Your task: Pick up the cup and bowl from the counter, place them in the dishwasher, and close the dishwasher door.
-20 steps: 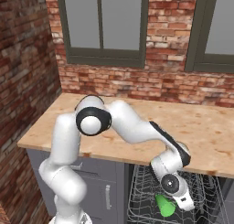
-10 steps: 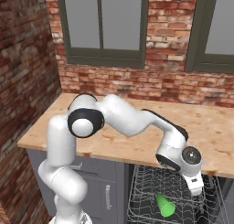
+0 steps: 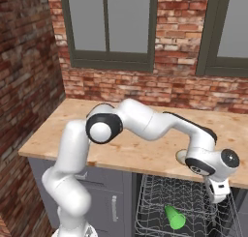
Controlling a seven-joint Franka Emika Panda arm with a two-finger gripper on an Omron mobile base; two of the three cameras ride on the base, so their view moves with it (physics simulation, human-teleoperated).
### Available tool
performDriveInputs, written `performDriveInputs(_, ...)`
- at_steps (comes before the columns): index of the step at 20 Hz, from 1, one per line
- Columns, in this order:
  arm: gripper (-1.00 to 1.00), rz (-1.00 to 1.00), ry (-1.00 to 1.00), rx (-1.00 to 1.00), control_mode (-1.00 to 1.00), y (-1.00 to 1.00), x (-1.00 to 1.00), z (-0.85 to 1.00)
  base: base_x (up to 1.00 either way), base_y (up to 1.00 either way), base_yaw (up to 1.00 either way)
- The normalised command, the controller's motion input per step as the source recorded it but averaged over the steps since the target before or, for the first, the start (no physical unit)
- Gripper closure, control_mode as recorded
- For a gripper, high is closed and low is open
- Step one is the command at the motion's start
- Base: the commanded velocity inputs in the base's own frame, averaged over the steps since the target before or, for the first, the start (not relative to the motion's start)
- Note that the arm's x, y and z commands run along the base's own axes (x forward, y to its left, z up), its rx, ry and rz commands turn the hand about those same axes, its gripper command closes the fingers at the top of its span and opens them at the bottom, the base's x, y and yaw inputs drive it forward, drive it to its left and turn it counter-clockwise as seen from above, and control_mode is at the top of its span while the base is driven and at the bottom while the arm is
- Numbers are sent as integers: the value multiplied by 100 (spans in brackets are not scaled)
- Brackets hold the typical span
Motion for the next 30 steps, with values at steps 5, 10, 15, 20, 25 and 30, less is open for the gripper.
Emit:
performDriveInputs(5, -100, 0, -3, 5, -100, -7, 0, 11, 0, 0, 0)
performDriveInputs(10, -100, 0, -5, 0, -100, 5, 0, 21, 0, 0, 0)
performDriveInputs(15, -100, 0, -3, 0, -100, 31, 0, 5, 0, 0, 0)
performDriveInputs(20, -100, 0, -1, 0, -100, 41, 3, 0, 0, 0, 0)
performDriveInputs(25, -100, 0, -2, 0, -100, 23, 6, 29, 0, 0, 0)
performDriveInputs(30, -100, 0, -1, 0, -100, 18, 18, 26, 0, 0, 0)
